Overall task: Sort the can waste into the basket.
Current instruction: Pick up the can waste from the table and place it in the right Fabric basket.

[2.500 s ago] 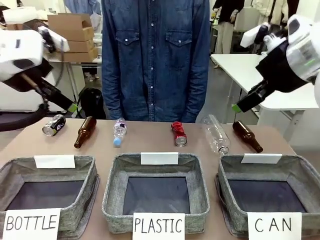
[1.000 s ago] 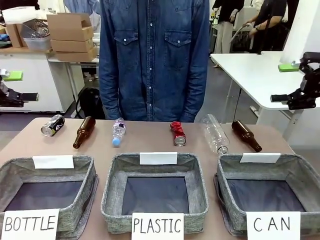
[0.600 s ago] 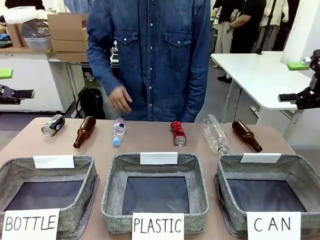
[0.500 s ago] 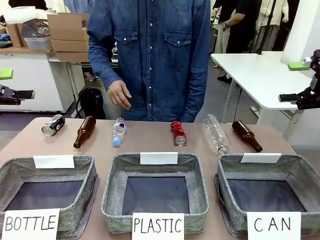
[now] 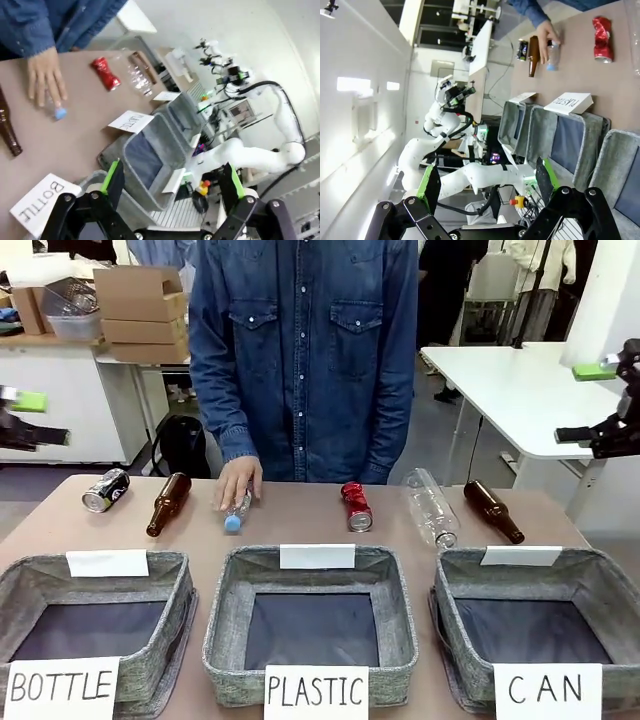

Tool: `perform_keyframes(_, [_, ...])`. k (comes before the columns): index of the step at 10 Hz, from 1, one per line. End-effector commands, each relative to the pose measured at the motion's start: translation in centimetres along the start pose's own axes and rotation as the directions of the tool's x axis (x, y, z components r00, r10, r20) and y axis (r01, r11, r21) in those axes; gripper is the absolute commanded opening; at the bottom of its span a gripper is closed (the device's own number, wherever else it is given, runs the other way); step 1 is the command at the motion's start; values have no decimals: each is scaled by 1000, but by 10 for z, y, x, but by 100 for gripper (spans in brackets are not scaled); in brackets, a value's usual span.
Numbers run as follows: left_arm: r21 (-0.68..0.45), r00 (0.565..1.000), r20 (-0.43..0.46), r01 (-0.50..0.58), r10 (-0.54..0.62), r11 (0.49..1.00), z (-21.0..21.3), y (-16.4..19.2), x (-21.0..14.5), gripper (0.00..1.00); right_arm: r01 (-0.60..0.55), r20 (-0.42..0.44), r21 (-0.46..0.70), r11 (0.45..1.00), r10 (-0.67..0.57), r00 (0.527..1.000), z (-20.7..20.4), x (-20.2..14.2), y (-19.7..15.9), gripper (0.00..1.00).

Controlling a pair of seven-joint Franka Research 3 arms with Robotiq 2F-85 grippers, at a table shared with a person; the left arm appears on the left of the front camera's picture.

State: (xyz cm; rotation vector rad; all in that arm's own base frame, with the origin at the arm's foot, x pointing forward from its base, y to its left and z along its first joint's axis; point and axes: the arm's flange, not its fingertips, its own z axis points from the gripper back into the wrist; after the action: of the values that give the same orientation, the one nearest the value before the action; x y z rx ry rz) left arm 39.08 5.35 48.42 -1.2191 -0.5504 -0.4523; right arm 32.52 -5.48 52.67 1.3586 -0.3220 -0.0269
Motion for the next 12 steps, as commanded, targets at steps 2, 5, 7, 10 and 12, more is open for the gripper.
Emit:
perform_keyframes(2, [100, 979, -188, -67, 85, 993, -71, 30, 51, 100, -29, 6, 25, 999, 29, 1000, -1, 4, 1, 100])
perform_keyframes(5, [344, 986, -156, 1, 56, 939, 1, 49, 57, 100, -29, 6, 25, 999, 29, 1000, -1, 4, 1, 100])
perform_keyframes(7, [467, 972, -192, -32, 137, 884, 44, 74, 50, 100, -29, 6, 25, 999, 29, 1000, -1, 4, 1, 100])
perform_keyframes(10, [497, 988, -56, -96, 142, 863, 112, 82, 27, 100, -29, 6, 25, 999, 29, 1000, -1, 4, 1, 100])
perform_keyframes(12, [502, 989, -37, -104, 141, 859, 118, 83, 15, 100, -29, 6, 25, 999, 29, 1000, -1, 4, 1, 100])
